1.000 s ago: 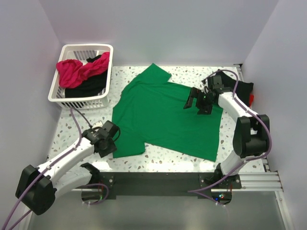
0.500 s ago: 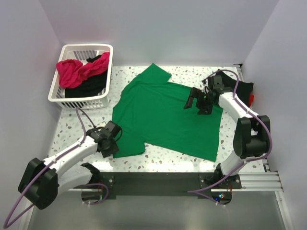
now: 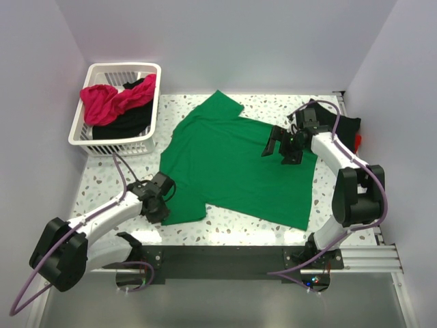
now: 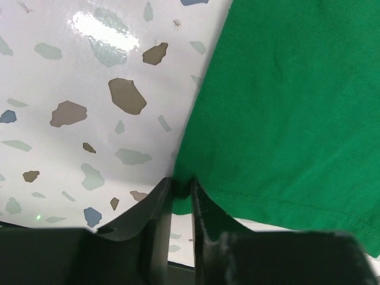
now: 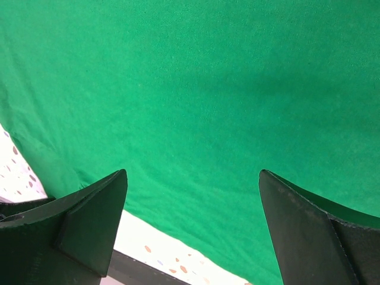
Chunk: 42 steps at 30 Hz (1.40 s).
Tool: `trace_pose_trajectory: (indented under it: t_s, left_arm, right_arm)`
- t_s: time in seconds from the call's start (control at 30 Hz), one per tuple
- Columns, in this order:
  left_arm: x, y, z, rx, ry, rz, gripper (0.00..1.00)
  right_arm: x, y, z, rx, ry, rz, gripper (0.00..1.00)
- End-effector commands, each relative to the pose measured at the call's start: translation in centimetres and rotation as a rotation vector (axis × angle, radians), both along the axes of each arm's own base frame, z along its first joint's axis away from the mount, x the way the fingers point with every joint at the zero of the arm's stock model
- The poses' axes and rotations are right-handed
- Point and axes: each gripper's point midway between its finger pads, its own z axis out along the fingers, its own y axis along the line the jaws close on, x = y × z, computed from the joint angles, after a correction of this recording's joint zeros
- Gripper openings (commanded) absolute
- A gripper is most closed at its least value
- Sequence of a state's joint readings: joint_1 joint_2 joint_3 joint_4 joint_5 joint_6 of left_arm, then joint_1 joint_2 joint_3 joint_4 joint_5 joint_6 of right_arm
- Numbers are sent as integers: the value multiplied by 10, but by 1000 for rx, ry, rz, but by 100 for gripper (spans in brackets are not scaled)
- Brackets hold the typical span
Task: Fold and stack the t-shirts
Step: Fold the tshirt
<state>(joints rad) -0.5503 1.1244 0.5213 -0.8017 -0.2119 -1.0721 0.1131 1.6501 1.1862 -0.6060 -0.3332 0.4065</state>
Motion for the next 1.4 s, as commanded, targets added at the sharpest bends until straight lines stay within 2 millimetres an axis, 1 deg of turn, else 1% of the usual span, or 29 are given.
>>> trace_pose_trajectory:
  t_s: [0.0,0.03,0.07,0.13,0.2,0.23,0.27,0.3,0.33,0.37,0.4,0.47,0.5,0.6,0.67,0.73,0.77,0.87,0.9,1.0,1.03,1.07,1.13,1.17,1.2,1.27,1.3,1.33,1.37]
  left_arm:
    - [0,-6,-11,-31,-3,-22,19]
    - [-5,-4,-16,-29,15,-24,12]
    - [-4,-8,-18,-50,11,-27,8]
    - [-9,-8,-23,-58,23,-26,0]
    - [-8,-8,-21,-62,12,-23,0]
    - [-1,-12,-13,-75,-16,-23,0]
    - [1,-10,-8,-65,-28,-21,0]
    - [5,-11,-2,-66,-45,-19,0]
    - [18,-15,13,-83,-96,-19,0]
    - [21,-13,20,-67,-113,-18,0]
    - [32,-17,34,-80,-155,-20,0]
    - [39,-16,44,-68,-184,-24,0]
    - [45,-19,51,-71,-202,-28,0]
    - [55,-19,56,-56,-224,-53,0]
    - [63,-20,54,-45,-230,-80,0]
    - [69,-24,49,-47,-218,-119,0]
    - [77,-28,50,-59,-238,-127,0]
    - [91,-33,49,-57,-249,-170,0]
    - [96,-35,49,-47,-249,-189,0]
    - [110,-37,49,-39,-259,-220,0]
    - [112,-39,47,-46,-258,-228,0]
    - [120,-40,48,-55,-277,-227,0]
    - [131,-42,41,-56,-279,-246,0]
    - [136,-39,38,-52,-276,-240,0]
    - [140,-38,30,-43,-255,-243,0]
    - [151,-35,23,-42,-253,-249,0]
    - [154,-33,14,-36,-229,-249,0]
    - [156,-33,9,-39,-222,-258,0]
    - [162,-31,7,-41,-228,-253,0]
  right_arm:
    - [1,4,17,21,-58,23,95]
    - [0,4,17,19,-56,26,95]
    - [-1,3,17,16,-56,25,95]
    - [-5,2,15,6,-48,33,95]
    - [-12,0,10,-6,-32,36,95]
    - [-16,-2,8,-12,-24,38,95]
    - [-20,-3,5,-18,-14,41,95]
    - [-28,-5,-3,-28,9,39,95]
    - [-32,-7,-7,-36,19,39,95]
    - [-43,-9,-15,-41,47,35,95]
    - [-47,-11,-19,-53,56,31,95]
    - [-57,-15,-27,-69,75,26,95]
    - [-68,-18,-37,-81,108,23,95]
    - [-84,-25,-56,-117,160,13,95]
    - [-89,-28,-64,-132,174,7,95]
    - [-88,-30,-70,-147,182,-6,95]
    - [-88,-32,-71,-152,185,-13,95]
    - [-81,-35,-77,-179,193,-25,95]
    - [-80,-37,-83,-190,210,-27,95]
    - [-73,-39,-88,-207,216,-32,95]
    - [-74,-39,-93,-209,232,-34,95]
    - [-70,-39,-94,-209,230,-39,95]
    - [-67,-38,-100,-207,247,-44,95]
    - [-63,-38,-99,-206,244,-49,95]
    - [-62,-37,-101,-205,250,-49,95]
    - [-53,-36,-101,-205,252,-54,95]
    - [-51,-36,-101,-206,252,-55,95]
    - [-49,-36,-101,-209,256,-55,95]
    - [-43,-36,-100,-207,253,-57,95]
